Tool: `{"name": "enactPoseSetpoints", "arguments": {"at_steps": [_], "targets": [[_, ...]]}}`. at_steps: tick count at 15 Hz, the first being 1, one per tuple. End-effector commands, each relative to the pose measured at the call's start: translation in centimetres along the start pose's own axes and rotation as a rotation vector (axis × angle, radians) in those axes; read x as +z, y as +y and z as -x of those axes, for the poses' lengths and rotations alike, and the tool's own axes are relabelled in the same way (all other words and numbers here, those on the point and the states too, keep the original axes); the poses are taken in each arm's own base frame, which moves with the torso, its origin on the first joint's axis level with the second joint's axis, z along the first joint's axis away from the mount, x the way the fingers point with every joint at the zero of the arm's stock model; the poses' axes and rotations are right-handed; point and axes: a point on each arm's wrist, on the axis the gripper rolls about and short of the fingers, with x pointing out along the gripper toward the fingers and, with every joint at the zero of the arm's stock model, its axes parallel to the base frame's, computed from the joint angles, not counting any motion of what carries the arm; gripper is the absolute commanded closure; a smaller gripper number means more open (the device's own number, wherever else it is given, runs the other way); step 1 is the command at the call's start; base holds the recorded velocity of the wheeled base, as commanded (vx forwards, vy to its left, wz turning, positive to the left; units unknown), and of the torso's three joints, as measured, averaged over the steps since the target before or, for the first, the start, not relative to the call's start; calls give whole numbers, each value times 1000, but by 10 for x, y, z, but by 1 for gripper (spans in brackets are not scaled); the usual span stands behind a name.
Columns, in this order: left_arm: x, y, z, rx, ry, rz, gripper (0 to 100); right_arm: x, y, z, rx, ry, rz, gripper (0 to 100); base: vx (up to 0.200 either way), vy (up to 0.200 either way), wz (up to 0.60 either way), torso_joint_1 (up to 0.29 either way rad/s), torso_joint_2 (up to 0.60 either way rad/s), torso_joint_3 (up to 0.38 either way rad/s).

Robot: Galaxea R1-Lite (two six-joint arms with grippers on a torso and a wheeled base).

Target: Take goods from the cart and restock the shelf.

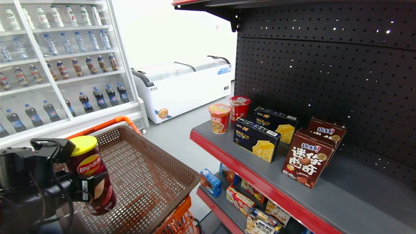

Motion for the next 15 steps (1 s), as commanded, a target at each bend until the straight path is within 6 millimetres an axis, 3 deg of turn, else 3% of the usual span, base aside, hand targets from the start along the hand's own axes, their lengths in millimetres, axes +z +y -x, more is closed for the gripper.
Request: {"name": "enactPoseSetpoints", "arguments": {"at_steps": [1,6,15], "targets": [[8,-4,64,-24,-144,8,100,0,0,0,0,0,0,0,0,0,0,0,0,0],[-30,-8,98,-48,-223,-34,100,0,0,0,0,0,0,0,0,0,0,0,0,0],[-14,-10,112,-118,-331,-37,100,0,0,0,0,0,2,0,0,0,0,0,0,0]]}}
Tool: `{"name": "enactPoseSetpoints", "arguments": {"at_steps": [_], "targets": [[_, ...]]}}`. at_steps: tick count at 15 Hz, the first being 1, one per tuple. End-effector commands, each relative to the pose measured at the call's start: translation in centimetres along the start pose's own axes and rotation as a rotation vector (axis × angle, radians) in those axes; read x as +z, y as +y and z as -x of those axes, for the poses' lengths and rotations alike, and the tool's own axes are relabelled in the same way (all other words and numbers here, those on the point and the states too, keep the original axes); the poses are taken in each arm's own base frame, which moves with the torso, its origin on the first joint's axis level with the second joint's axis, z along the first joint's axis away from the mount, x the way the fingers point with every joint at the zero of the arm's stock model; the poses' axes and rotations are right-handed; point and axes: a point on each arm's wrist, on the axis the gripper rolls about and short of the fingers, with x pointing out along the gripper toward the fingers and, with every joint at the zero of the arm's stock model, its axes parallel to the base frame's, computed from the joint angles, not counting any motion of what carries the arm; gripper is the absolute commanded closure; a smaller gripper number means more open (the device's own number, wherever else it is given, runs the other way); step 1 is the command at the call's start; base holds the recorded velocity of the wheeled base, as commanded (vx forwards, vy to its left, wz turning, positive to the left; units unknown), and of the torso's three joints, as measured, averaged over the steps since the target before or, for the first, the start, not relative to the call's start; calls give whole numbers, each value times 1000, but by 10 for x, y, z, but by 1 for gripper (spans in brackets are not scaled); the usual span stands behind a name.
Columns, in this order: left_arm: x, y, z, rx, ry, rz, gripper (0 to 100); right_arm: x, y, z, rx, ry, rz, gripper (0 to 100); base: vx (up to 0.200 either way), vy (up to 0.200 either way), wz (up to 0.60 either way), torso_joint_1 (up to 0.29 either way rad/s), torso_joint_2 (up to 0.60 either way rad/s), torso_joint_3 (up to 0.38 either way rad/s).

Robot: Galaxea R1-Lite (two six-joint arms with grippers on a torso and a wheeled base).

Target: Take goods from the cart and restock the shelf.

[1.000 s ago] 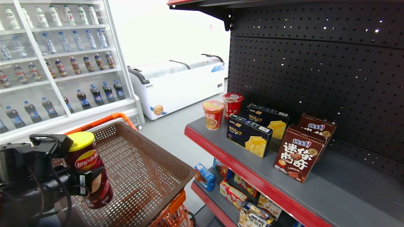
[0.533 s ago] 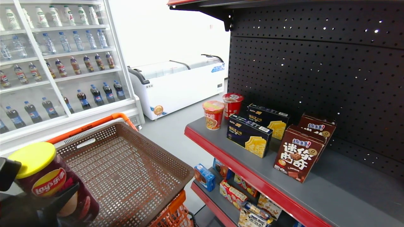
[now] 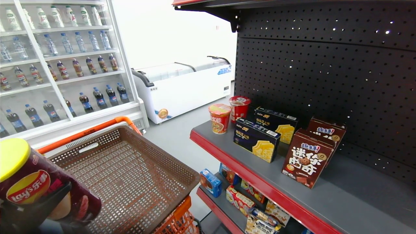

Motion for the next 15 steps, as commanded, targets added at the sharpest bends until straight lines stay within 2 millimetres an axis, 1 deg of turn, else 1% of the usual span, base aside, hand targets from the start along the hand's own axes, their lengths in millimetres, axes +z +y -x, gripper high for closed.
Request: {"name": "enactPoseSetpoints", "arguments": {"at_steps": [1,5,15], "targets": [[4,0,3,2,-25,-1,100,0,0,0,6,0,3,0,0,0,-600,2,2,7],[6,0,8,9,-54,-4,100,0,0,0,9,0,2,0,0,0,-600,-2,-1,2],[5,0,10,16,-59,-2,100,0,0,0,8,0,2,0,0,0,-600,5,1,3]]}}
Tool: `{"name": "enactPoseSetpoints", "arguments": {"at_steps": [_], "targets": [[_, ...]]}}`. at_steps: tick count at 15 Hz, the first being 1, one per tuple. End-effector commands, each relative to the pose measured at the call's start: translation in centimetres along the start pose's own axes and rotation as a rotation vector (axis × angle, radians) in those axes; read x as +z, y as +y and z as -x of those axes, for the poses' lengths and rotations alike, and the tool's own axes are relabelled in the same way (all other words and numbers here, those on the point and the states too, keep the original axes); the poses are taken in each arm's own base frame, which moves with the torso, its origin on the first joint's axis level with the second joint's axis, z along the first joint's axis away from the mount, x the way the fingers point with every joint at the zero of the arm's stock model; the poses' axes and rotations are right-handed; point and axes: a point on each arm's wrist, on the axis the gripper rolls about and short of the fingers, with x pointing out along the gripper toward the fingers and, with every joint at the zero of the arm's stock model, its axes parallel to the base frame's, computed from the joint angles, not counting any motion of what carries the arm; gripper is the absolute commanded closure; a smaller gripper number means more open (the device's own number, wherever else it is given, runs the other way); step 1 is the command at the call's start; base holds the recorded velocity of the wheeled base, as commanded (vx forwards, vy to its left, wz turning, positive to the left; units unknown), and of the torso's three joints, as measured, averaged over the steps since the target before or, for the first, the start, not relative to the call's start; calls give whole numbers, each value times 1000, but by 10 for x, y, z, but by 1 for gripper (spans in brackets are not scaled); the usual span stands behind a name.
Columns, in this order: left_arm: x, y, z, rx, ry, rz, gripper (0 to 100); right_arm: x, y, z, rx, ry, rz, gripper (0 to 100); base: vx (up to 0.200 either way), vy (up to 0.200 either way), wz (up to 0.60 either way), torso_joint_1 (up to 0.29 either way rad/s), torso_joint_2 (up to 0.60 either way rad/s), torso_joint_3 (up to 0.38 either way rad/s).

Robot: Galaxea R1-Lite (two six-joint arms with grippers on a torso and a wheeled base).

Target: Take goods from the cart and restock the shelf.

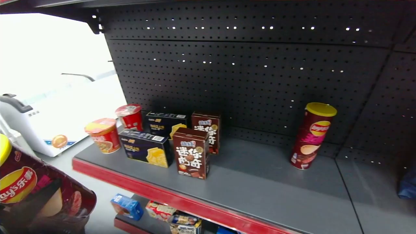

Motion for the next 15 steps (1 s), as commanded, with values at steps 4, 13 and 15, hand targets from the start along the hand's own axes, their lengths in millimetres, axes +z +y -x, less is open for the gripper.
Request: {"name": "enactPoseSetpoints", "arguments": {"at_steps": [4,13,15], "targets": [[-2,0,1,3,1,1,100,0,0,0,-1,0,1,0,0,0,-600,2,2,2],[0,-2,20,-8,-89,-2,100,0,0,0,3,0,2,0,0,0,0,0,0,0],[-1,-3,26,0,-115,-4,100,0,0,0,4,0,5,0,0,0,0,0,0,0]]}}
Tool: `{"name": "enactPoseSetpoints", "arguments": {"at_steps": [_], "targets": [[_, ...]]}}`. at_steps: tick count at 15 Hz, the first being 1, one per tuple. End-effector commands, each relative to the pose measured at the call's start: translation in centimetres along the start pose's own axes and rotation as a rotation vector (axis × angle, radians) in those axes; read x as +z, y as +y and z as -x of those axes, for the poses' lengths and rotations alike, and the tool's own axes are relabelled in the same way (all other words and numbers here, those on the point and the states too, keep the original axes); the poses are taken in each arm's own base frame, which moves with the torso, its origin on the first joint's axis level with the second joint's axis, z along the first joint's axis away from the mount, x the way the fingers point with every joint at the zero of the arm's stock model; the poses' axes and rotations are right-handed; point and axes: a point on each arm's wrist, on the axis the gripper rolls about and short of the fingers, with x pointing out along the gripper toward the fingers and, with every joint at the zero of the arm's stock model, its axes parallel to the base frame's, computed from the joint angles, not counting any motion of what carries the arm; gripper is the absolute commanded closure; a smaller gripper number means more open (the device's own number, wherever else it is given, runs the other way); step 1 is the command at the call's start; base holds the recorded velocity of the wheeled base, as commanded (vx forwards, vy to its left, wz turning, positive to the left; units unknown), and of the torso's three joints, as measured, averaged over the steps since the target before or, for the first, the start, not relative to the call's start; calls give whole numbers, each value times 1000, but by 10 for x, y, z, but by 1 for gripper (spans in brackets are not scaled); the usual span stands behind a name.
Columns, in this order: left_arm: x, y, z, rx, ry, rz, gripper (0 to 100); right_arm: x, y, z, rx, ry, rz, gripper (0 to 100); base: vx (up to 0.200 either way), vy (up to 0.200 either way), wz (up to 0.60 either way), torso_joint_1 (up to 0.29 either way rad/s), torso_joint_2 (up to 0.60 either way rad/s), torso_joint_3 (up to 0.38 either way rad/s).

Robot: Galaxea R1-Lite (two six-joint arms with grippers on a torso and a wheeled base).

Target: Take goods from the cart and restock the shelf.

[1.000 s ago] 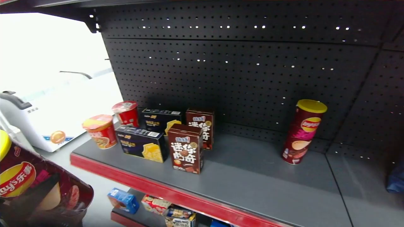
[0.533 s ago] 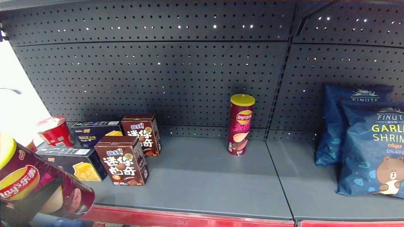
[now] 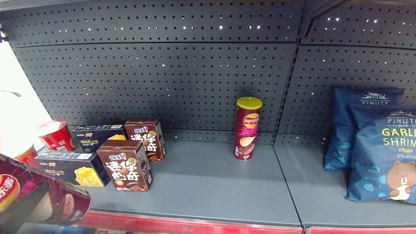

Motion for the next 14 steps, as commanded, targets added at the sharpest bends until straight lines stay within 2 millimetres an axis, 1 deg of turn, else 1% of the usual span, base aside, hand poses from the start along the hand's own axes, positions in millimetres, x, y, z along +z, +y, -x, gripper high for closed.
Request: {"name": "enactPoseSetpoints", "arguments": {"at_steps": [1,2,3,4,5,6,7,8,9,10,11,12,13,14], "targets": [[-1,-1,11,4,-41,-4,100,0,0,0,7,-2,18,0,0,0,0,0,0,0],[-4,-2,15,2,-32,-3,100,0,0,0,13,0,24,0,0,0,0,0,0,0],[-8,-2,23,5,-12,-3,100,0,0,0,-22,0,-11,0,0,0,0,0,0,0],[-12,-3,33,8,-6,-2,100,26,-1,4,-29,-58,-4,0,0,0,0,0,0,0],[-12,-4,39,7,-11,-7,100,75,-2,-1,-15,-92,-8,0,0,0,0,0,0,0],[-16,-5,48,4,23,-30,100,97,-1,-27,13,15,-28,0,0,0,0,0,0,0],[-19,-6,56,6,20,-41,100,95,1,-31,178,21,52,0,0,0,0,0,0,0],[-20,-7,62,5,8,-47,100,95,3,-39,242,60,84,0,0,0,0,0,0,0],[-20,-7,63,5,12,-45,100,100,5,-51,264,96,84,0,0,0,0,0,0,0],[-19,-7,63,5,11,-45,100,122,8,-68,265,59,75,0,0,0,0,0,0,0],[-18,-7,63,-4,6,-45,100,135,12,-84,280,70,53,0,0,0,0,0,0,0],[-18,-7,63,-9,6,-42,100,152,17,-99,317,67,25,0,0,0,0,0,0,0],[-18,-7,61,-20,18,-41,100,166,25,-114,374,78,-11,0,0,0,0,0,0,0],[-19,-7,60,-25,22,-36,100,176,34,-128,422,97,-47,0,0,0,0,0,0,0]]}}
